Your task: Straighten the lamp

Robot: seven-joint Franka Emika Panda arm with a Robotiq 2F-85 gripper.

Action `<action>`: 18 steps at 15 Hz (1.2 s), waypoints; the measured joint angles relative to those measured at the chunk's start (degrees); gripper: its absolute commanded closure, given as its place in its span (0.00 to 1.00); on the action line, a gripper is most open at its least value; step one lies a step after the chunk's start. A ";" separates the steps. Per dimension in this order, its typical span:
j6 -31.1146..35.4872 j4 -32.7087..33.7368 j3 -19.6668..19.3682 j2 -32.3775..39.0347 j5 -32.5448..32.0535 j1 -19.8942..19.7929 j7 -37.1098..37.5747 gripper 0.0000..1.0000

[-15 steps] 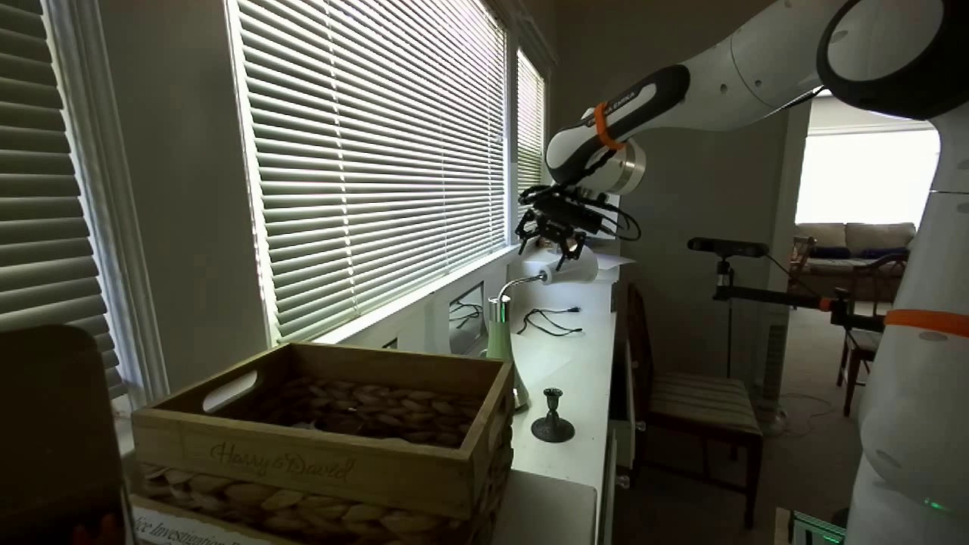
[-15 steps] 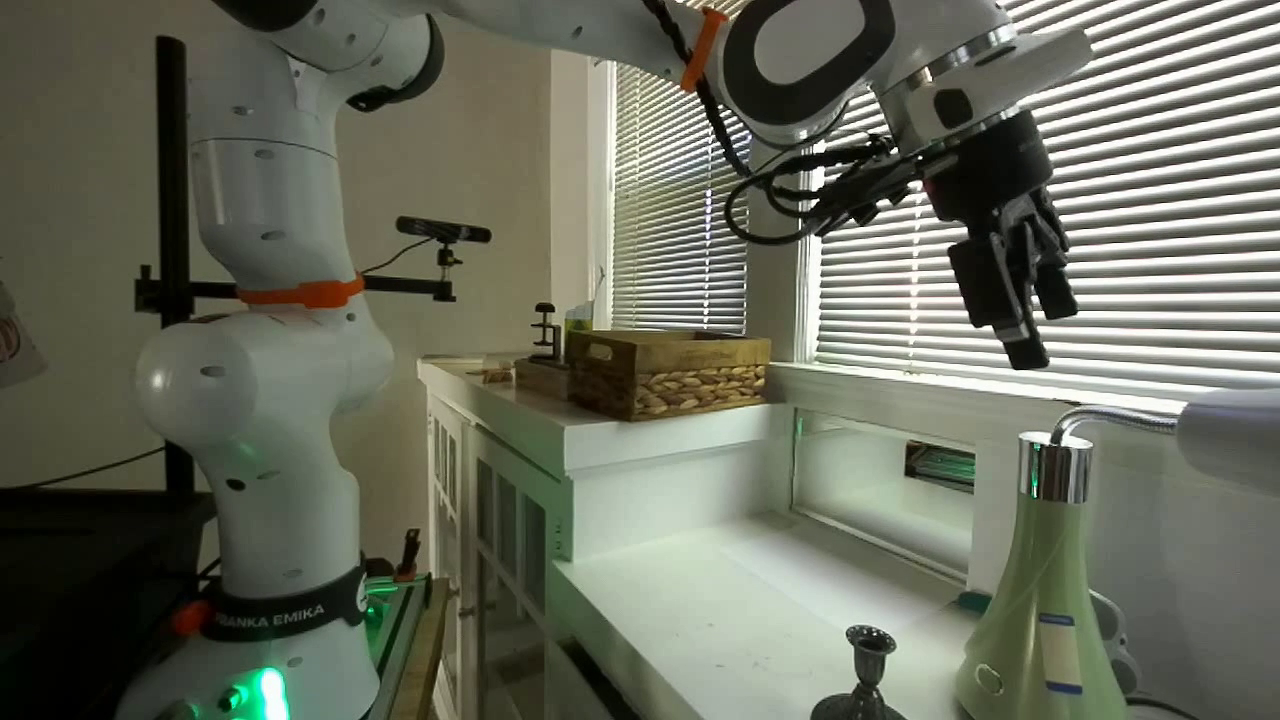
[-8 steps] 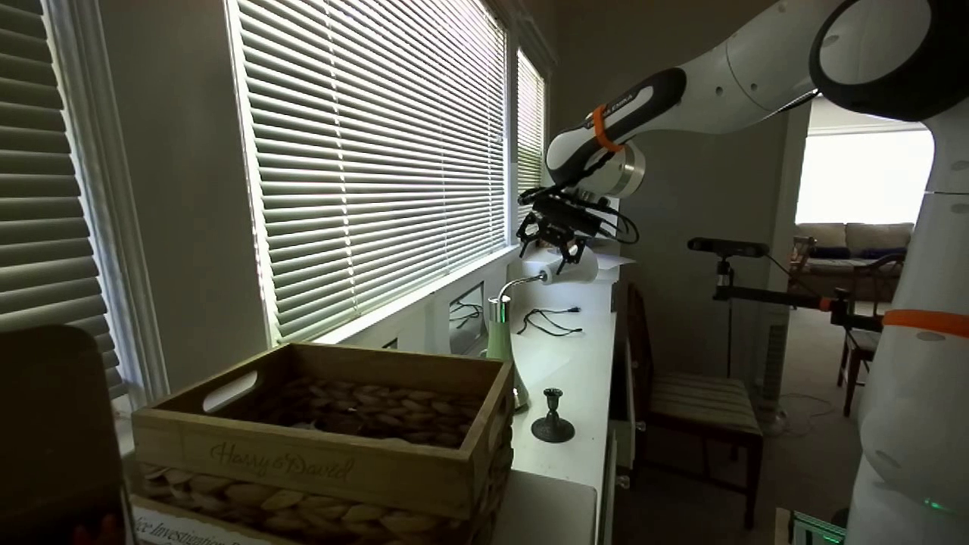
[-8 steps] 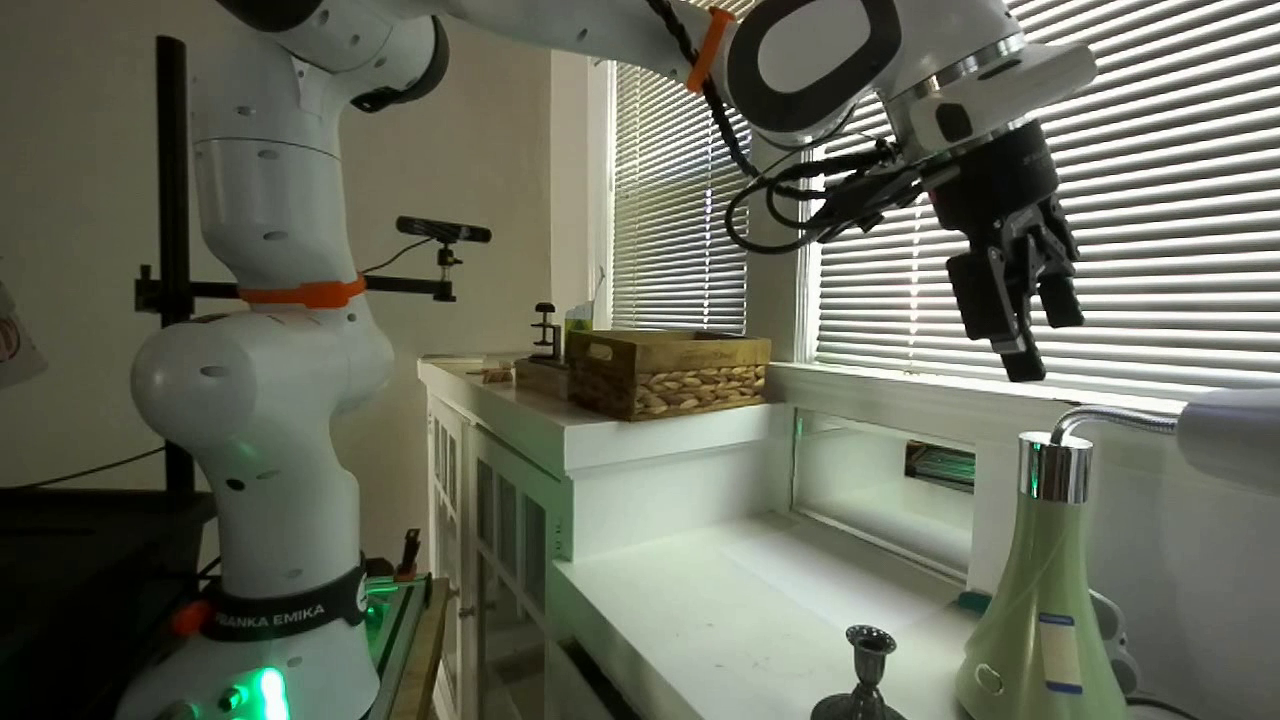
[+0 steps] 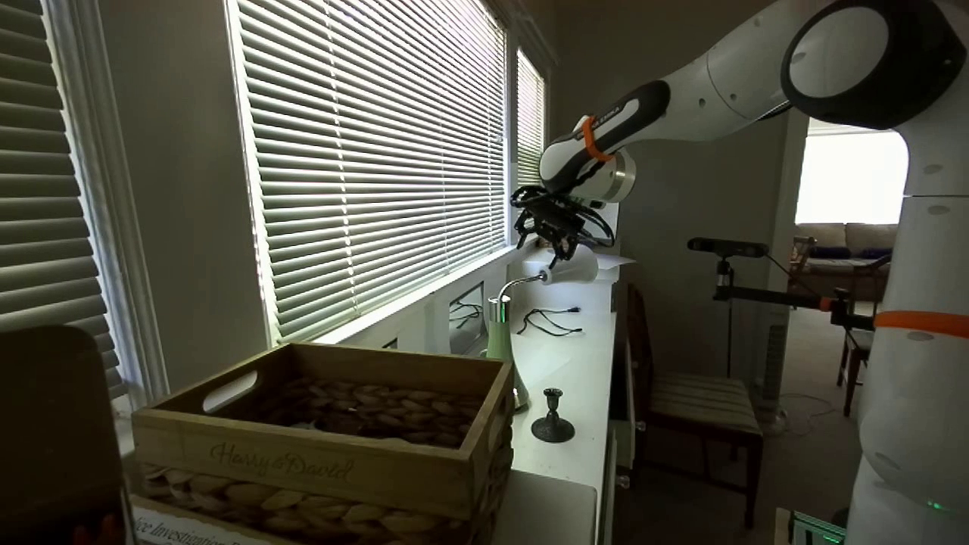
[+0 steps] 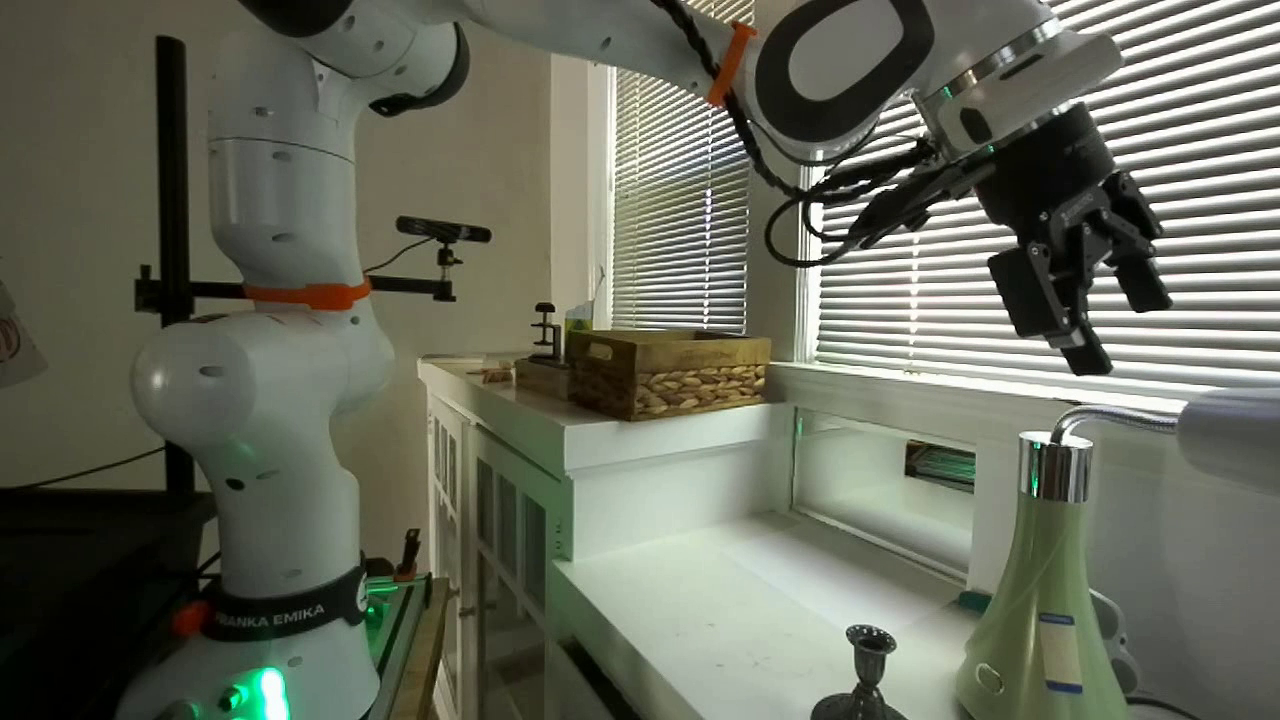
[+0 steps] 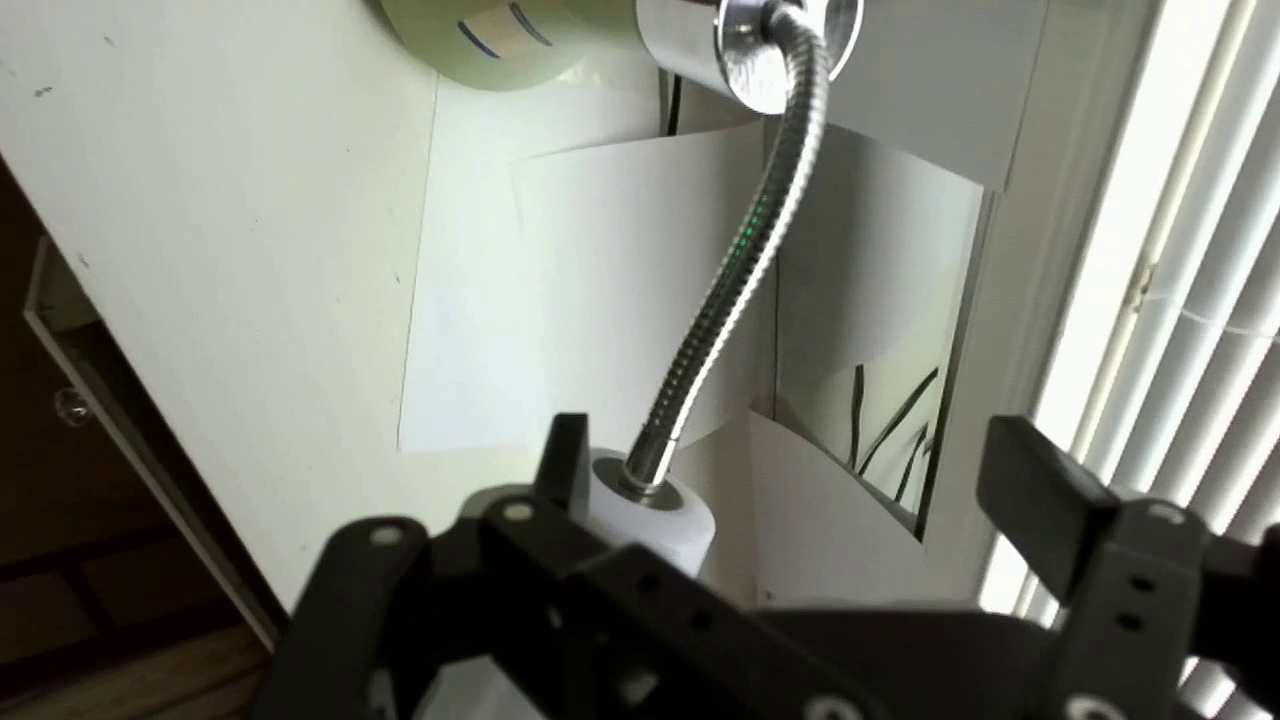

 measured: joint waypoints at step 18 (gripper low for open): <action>1.10 2.77 -1.06 6.46 -4.37 0.72 23.43 0.26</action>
